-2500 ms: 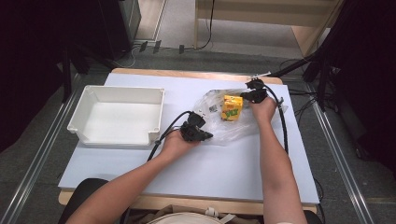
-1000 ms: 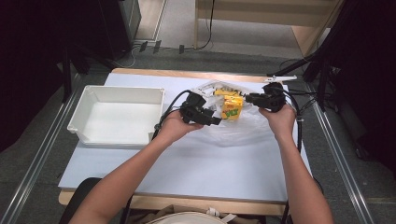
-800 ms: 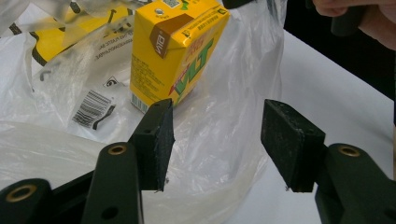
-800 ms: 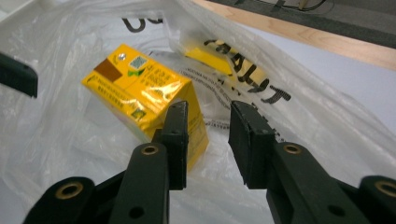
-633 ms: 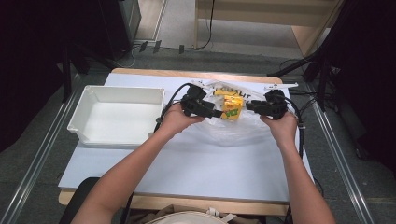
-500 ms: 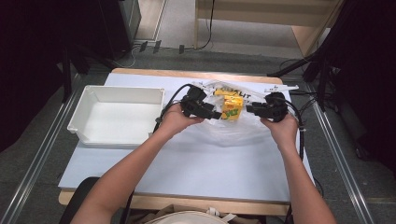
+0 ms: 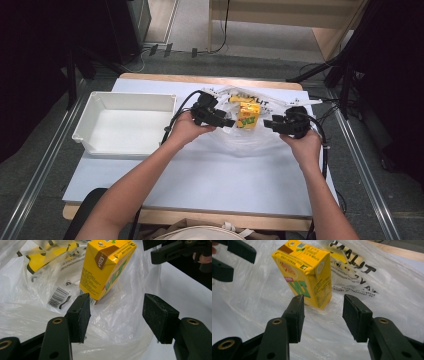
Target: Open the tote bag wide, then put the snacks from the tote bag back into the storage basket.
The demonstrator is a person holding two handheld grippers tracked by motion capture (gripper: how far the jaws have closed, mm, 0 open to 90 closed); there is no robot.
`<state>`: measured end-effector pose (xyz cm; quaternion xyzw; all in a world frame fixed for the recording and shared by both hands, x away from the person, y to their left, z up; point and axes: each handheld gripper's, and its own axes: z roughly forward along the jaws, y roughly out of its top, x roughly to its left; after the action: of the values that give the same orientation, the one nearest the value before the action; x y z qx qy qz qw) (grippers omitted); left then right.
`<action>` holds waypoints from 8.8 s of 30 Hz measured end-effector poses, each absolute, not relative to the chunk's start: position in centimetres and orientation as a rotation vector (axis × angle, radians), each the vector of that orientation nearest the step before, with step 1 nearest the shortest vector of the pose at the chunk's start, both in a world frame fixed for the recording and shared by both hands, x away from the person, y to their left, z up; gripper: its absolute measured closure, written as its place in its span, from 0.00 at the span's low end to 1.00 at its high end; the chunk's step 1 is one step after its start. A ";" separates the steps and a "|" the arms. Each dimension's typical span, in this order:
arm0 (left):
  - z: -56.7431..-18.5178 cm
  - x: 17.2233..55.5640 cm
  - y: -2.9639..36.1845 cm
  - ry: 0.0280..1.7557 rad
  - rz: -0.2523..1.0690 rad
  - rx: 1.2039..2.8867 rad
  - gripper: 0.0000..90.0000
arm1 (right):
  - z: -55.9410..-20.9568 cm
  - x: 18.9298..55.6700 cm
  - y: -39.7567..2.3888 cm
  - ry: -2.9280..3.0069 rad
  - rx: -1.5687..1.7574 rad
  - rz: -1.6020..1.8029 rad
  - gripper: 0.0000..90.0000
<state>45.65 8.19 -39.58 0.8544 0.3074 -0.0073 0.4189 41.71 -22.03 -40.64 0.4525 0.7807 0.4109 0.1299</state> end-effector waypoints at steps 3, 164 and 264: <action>-39.6 45.8 8.2 0.767 -0.011 2.143 0.44 | -40.7 41.1 -21.9 2.274 1.307 1.193 0.58; -33.6 45.5 8.0 0.632 0.021 2.154 0.59 | -42.5 38.1 -19.3 2.351 1.231 1.278 0.55; -30.6 45.1 24.6 0.934 0.197 2.009 0.59 | -42.6 39.5 -17.9 2.410 1.158 1.293 0.55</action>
<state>45.12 24.61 -30.63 0.8100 0.3765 0.0796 0.4426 39.54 -17.90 -42.55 0.3884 0.8085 0.4336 0.0859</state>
